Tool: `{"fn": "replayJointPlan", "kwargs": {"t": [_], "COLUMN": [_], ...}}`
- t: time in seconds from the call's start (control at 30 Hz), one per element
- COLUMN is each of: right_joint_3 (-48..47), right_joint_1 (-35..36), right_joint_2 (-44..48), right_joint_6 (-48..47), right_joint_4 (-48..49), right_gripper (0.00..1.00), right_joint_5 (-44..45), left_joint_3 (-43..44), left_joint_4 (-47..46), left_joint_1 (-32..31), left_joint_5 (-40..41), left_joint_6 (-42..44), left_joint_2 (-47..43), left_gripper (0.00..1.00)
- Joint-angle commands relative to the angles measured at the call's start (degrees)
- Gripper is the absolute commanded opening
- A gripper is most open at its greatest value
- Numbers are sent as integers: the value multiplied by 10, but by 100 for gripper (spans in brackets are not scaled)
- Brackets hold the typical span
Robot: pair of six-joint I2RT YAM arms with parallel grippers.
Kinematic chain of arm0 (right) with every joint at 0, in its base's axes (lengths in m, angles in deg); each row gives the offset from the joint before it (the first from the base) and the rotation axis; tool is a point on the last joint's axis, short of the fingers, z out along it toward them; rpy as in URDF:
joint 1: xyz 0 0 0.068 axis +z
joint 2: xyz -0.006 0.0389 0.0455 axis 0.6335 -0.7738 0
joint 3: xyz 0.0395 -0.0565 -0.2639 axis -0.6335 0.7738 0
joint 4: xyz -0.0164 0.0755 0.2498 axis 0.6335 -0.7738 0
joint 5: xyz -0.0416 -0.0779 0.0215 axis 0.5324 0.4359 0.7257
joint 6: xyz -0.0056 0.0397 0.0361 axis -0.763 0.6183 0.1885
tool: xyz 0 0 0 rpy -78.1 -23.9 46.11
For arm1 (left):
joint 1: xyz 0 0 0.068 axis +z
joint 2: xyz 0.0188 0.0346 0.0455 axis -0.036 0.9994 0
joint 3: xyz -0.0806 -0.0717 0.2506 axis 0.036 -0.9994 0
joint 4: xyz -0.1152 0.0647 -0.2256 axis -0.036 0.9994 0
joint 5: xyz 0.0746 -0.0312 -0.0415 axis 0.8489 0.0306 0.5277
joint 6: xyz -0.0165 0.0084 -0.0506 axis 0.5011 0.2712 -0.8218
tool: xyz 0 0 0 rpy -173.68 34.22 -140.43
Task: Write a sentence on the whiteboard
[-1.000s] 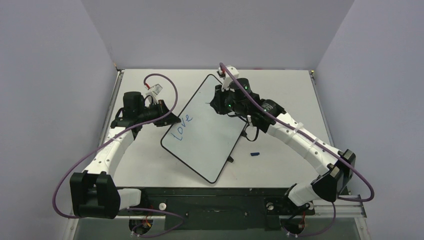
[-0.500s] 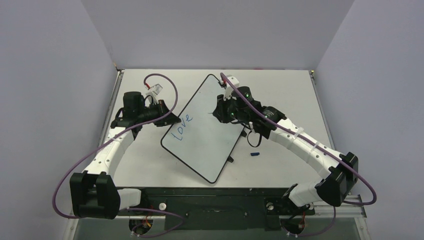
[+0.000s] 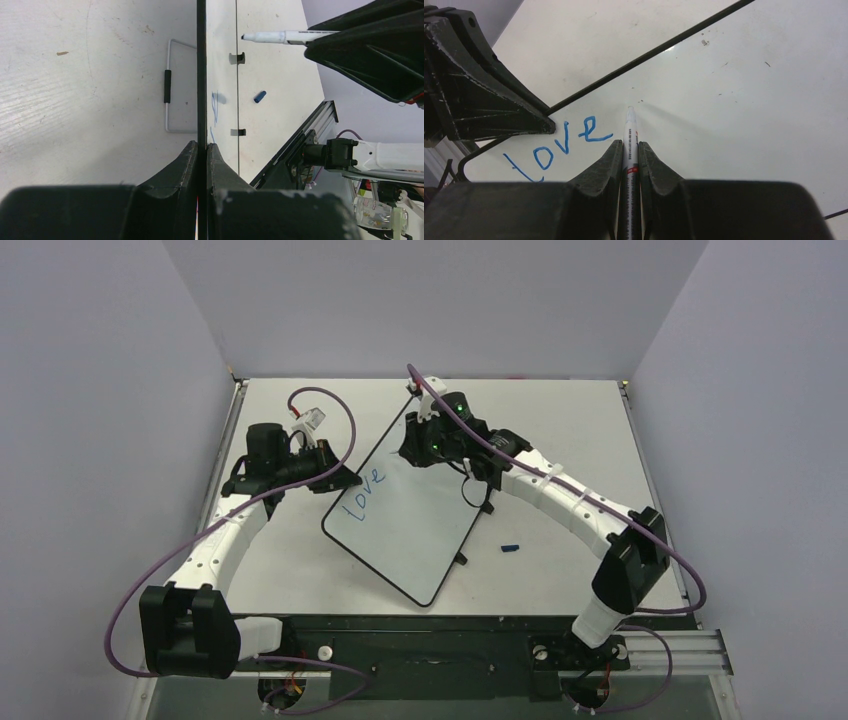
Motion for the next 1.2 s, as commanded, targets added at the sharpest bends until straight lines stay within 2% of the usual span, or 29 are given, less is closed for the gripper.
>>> {"fn": "replayJointPlan", "kwargs": {"t": [0.0, 0.37, 0.93, 1.17], "right_joint_3": [-43, -36, 41, 36], "right_joint_1": [-9, -15, -17, -16], "right_joint_2": [-19, -52, -23, -23], "right_joint_6": [9, 9, 22, 27], "right_joint_4": [22, 21, 31, 31], "right_gripper": [0, 0, 0, 0], "right_joint_5": [-10, -3, -2, -1], "left_joint_3": [14, 15, 14, 15], "left_joint_4": [-32, -31, -30, -30], "left_joint_1": [-8, -8, -8, -8], "left_joint_5": [-1, -2, -3, -3], "left_joint_6": [21, 21, 21, 21], "left_joint_2": [-19, -19, -19, -19], "left_gripper": [0, 0, 0, 0]}}
